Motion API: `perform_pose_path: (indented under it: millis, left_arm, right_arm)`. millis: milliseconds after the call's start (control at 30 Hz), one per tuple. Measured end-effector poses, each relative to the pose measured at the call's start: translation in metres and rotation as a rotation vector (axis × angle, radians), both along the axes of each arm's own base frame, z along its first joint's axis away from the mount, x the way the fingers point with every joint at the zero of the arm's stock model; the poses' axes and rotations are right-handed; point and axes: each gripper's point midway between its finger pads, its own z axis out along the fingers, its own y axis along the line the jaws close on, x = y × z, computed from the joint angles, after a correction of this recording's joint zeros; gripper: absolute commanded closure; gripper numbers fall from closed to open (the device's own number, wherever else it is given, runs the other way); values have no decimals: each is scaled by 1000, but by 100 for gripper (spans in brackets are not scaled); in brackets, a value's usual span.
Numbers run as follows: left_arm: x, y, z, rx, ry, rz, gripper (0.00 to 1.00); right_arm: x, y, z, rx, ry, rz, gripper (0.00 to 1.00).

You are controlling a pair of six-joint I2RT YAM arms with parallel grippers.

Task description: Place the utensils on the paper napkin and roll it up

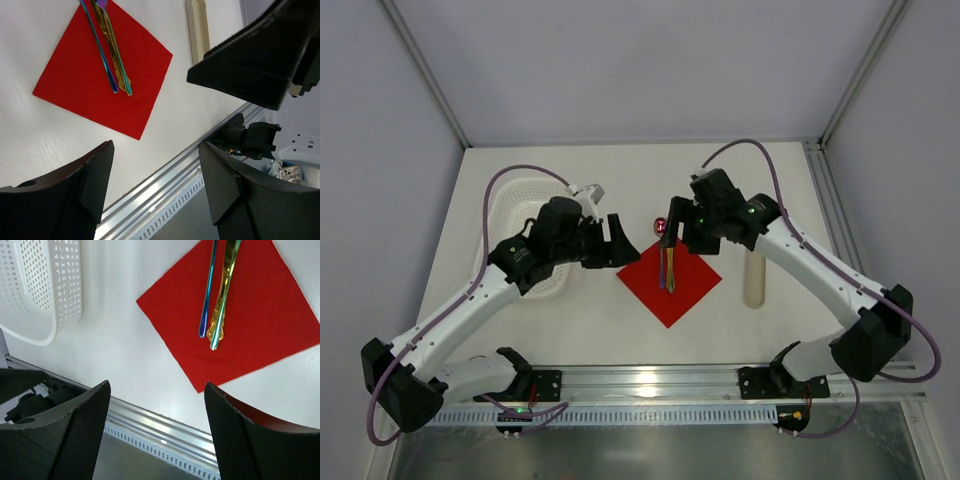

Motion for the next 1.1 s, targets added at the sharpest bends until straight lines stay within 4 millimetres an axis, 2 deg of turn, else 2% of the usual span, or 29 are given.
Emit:
perform_pose_path:
  millis: [100,167,333,433,567,700,1100]
  left_arm:
    - [-1,1,-1,-16,0,14,27]
    - [-2,5,-8,-10,-7,22,27]
    - [-4,20,-31,49,-36,50,27]
    - [-4,26,-27,61,-60,66,25]
    - [-11,33,-13,40,-95,67,25]
    - [-15,40,-5,26,-117,82,25]
    - [-16,43,-12,34,-104,106,25]
  right_arm:
    - [-17,-13,2,42,6,-80,23]
    - [-29,-21,-16,75,34,-148,23]
    - [-65,-47,-86,87,168,-333,22]
    - [-74,-53,-100,131,208,-446,23]
    - [-74,-47,-98,237,203,-569,23]
    - [-75,-38,-100,260,216,-624,22]
    - [-86,-2,-150,243,349,-742,23]
